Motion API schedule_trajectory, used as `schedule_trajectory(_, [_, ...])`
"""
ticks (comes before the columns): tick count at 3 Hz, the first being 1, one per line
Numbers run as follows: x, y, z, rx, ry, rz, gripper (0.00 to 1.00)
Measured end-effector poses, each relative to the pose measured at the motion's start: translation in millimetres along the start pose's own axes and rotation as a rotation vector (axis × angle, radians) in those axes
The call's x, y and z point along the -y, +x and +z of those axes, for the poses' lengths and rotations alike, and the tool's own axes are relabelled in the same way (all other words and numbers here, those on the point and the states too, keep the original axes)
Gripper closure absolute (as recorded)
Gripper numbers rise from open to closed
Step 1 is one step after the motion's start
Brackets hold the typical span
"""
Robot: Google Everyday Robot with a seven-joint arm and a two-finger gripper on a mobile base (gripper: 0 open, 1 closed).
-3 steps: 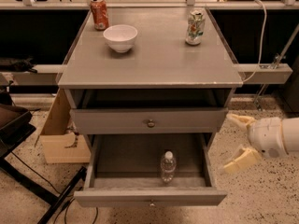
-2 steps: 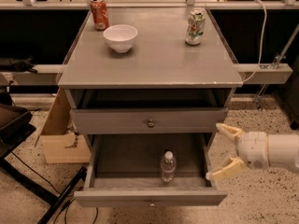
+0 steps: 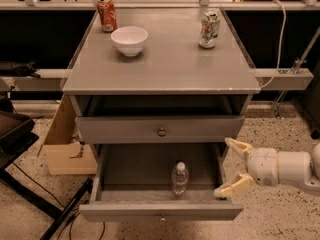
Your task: Pick water bottle from middle drawer and place on counter
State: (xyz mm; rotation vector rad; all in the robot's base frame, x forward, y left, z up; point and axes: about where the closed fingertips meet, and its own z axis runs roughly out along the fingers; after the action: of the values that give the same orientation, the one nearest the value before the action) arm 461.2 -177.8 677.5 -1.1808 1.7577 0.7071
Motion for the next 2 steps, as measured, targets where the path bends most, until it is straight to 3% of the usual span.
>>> schedule_trajectory(1, [5,9,20,0.038,-0.031,-0.019,0.0])
schedule_trajectory(2, [37,42,79,0.123,-0.082,-0.058,0.0])
